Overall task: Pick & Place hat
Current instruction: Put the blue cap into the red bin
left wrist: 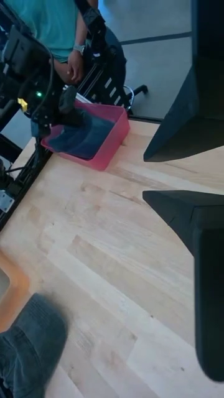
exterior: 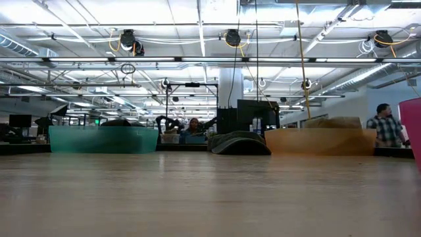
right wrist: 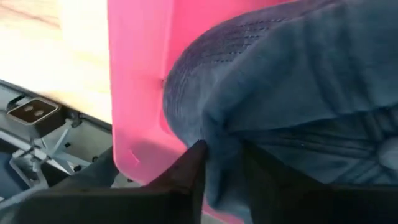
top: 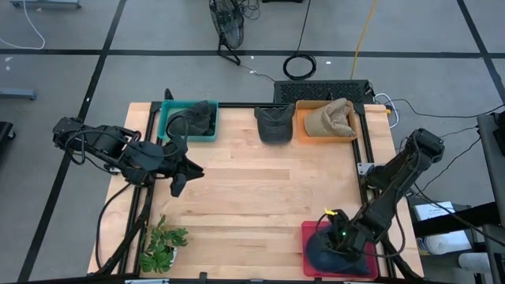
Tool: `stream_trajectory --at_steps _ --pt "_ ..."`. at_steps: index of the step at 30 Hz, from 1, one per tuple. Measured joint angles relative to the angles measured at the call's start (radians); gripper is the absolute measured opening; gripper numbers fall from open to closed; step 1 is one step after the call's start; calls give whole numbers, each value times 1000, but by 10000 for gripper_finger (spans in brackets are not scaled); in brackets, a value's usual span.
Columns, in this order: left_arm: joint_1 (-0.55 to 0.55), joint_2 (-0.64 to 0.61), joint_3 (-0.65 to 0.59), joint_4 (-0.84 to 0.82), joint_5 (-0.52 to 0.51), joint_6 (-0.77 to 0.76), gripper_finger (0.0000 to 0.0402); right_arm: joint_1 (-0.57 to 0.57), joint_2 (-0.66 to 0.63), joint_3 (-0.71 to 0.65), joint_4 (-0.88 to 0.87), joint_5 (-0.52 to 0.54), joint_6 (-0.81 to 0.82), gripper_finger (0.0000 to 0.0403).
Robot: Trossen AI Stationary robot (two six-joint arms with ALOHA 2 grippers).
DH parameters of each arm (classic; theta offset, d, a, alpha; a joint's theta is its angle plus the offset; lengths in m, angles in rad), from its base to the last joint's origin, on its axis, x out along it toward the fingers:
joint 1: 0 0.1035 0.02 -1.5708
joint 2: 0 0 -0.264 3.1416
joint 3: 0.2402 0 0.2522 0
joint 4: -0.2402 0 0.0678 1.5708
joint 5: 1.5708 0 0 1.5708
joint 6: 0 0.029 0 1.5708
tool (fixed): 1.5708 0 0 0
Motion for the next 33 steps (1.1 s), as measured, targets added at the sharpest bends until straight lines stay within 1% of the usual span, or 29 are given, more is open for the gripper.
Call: stream_trajectory --at_steps 6,10,13,16,18,21,25,28,33 --pt "0 0 0 0 0 7 93 0 -85 0 -54 -4 -27 155" --pt "0 0 0 -2 -1 12 93 0 -130 0 -168 -79 -15 183" --pt "0 0 0 -2 -1 26 93 8 -141 0 -257 -129 -10 186" --pt "6 0 0 -2 -1 28 93 17 -143 0 -302 -129 -11 183" --pt "13 0 0 -2 -2 32 93 23 -143 -15 -296 -128 -14 182" --pt "22 0 0 -2 -2 33 93 28 -143 -65 -244 -128 -9 185" --pt "24 0 0 -1 -2 30 93 40 -142 -151 -100 -128 -10 190" --pt "24 0 0 0 -2 27 93 54 -142 -195 -23 -129 -8 191" --pt "24 0 0 0 -2 21 93 71 -145 -216 17 -137 -7 178"
